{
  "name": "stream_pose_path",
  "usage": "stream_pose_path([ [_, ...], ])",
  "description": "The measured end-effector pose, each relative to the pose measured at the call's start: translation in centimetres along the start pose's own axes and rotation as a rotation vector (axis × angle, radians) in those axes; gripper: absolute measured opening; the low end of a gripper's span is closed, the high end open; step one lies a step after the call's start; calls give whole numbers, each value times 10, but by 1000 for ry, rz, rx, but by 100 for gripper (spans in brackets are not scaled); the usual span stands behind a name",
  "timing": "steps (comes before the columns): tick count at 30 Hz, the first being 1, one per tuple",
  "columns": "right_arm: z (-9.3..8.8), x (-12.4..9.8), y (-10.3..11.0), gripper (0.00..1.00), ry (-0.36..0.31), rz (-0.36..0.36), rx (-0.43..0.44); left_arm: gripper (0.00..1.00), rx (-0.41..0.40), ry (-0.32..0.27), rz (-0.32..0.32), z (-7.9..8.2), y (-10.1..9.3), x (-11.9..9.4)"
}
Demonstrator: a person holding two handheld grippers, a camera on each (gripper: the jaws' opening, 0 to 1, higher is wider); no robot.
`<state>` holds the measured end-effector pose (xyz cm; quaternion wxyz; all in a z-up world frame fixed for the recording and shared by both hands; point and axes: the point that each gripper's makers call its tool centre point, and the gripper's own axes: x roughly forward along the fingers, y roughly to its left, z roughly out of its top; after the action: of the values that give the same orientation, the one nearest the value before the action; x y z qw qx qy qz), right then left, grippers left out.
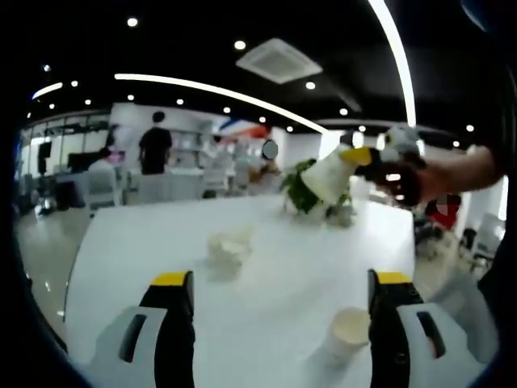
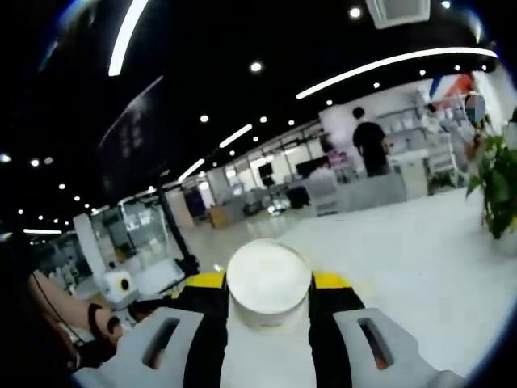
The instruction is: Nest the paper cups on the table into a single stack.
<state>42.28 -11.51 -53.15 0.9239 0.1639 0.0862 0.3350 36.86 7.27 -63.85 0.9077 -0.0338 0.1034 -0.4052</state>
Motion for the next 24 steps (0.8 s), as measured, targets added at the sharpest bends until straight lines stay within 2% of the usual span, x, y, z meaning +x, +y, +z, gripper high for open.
stream_pose_path([
  [6,7,0,12,35,-21,40,4,87,1,0,-5,-1,-2,1],
  [9,12,-1,17,35,-57,59,36,87,1,-6,-5,1,-2,1],
  [24,-2,-1,23,35,-45,86,92,86,23,-22,-10,11,-9,2],
])
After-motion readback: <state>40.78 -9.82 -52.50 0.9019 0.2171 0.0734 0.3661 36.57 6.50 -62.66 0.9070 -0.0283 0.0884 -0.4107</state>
